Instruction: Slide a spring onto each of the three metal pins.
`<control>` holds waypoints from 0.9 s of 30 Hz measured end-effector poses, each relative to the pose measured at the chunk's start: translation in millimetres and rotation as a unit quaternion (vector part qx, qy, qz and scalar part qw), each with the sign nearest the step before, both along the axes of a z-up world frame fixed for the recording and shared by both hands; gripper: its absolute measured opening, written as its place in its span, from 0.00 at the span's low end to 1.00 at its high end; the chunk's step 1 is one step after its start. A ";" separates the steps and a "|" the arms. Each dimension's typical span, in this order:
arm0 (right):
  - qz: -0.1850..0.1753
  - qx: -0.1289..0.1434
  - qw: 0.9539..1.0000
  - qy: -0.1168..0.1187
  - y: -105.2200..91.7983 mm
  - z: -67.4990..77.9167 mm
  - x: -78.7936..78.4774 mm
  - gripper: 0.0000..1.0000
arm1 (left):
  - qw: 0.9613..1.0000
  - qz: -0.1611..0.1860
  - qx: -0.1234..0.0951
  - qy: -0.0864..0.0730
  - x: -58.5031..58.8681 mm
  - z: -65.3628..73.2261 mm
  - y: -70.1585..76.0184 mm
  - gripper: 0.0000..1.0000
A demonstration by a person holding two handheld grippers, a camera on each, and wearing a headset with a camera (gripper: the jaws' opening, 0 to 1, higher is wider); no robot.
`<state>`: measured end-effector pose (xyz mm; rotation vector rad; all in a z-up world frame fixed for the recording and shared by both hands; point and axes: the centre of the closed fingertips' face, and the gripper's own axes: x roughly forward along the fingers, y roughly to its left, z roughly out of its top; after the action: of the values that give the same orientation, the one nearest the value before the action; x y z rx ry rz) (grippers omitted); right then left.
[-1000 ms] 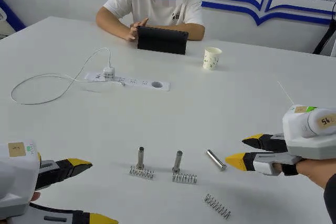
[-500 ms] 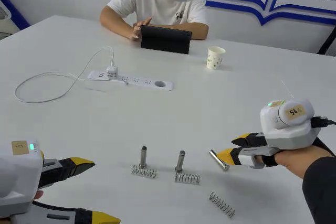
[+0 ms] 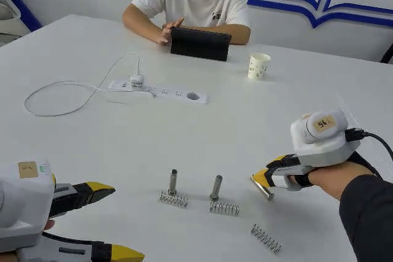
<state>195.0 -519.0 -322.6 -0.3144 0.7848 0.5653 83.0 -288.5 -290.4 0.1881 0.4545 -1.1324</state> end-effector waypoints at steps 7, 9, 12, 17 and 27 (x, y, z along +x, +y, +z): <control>-0.011 -0.013 1.000 0.021 0.8 -12.2 2.1 0.22 | 1.000 0.004 -0.005 0.003 -0.4 -0.5 0.3 0.76; -0.012 -0.017 0.999 0.024 1.3 -14.6 2.1 0.21 | 1.000 0.004 -0.004 0.004 -0.9 -1.1 0.7 0.76; -0.016 -0.018 0.999 0.029 0.8 -17.3 3.9 0.19 | 1.000 0.004 -0.005 0.005 -0.9 -1.0 1.4 0.76; -0.020 -0.018 0.999 0.041 2.2 -21.8 5.9 0.17 | 1.000 0.006 -0.007 0.006 -0.3 -0.7 2.0 0.75; -0.027 -0.018 0.998 0.060 1.8 -28.9 7.4 0.13 | 1.000 0.008 -0.009 0.009 -0.4 -2.1 3.4 0.75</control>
<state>202.4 -517.2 -351.5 -0.2927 0.9176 0.5225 82.6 -285.1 -292.5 0.1581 0.4616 -1.1236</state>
